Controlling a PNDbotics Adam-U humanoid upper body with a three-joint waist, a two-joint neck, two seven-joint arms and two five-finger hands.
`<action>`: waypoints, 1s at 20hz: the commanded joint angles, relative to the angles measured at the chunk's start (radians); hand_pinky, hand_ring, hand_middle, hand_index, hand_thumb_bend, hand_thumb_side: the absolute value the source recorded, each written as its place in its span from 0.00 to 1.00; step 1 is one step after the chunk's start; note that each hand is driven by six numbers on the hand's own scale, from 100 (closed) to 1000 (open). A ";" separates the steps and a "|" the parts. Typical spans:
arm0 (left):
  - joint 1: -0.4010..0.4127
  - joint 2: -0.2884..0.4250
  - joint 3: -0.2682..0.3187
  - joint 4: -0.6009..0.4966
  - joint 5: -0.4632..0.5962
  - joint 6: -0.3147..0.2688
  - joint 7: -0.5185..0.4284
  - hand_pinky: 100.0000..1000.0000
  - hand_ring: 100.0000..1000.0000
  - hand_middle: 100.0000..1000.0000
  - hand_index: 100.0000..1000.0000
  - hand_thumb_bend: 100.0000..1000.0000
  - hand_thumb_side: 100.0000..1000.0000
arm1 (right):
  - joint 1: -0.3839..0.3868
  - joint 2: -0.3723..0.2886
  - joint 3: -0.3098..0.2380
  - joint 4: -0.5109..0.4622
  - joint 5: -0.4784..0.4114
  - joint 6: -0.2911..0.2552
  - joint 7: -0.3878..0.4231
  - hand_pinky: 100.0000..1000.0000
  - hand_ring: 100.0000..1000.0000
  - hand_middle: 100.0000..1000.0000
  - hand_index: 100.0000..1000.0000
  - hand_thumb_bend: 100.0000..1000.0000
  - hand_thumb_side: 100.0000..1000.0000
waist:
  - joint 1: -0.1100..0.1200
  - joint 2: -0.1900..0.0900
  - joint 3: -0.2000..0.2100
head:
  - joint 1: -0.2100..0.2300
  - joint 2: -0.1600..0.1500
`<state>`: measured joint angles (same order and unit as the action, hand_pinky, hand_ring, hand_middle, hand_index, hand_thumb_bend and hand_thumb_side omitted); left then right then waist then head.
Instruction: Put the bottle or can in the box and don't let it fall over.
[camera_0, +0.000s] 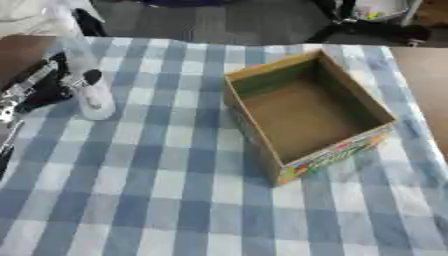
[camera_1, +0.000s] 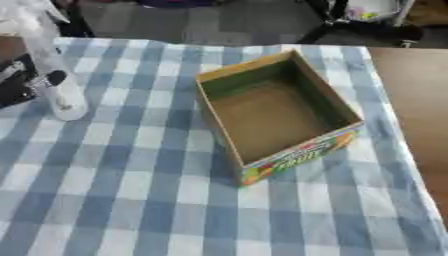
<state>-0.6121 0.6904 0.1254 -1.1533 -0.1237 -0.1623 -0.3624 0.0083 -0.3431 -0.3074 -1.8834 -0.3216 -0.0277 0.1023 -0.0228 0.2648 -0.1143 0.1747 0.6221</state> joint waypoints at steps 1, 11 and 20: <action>-0.017 0.054 0.015 -0.020 -0.006 0.007 0.021 1.00 0.85 0.97 1.00 0.36 0.59 | -0.003 -0.017 -0.007 -0.009 0.005 0.001 0.001 0.81 0.97 1.00 1.00 0.00 0.70 | 0.003 -0.017 0.001 | 0.003 -0.009; -0.048 0.071 0.009 -0.026 -0.012 0.018 0.005 1.00 0.87 0.97 1.00 0.39 0.56 | 0.002 -0.018 -0.006 -0.005 0.004 0.000 0.004 0.81 0.97 1.00 1.00 0.00 0.70 | 0.001 -0.022 0.001 | 0.010 -0.008; -0.071 0.071 0.018 0.010 0.031 -0.035 -0.050 1.00 0.88 0.97 1.00 0.41 0.59 | -0.001 -0.015 -0.007 -0.002 0.004 0.004 0.006 0.81 0.97 1.00 1.00 0.00 0.71 | 0.004 -0.018 -0.003 | 0.016 -0.012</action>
<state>-0.6626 0.7134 0.1303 -1.1393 -0.1045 -0.1867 -0.4064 0.0096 -0.3426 -0.3074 -1.8769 -0.3216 -0.0243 0.1062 -0.0204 0.2644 -0.1159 0.1866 0.6219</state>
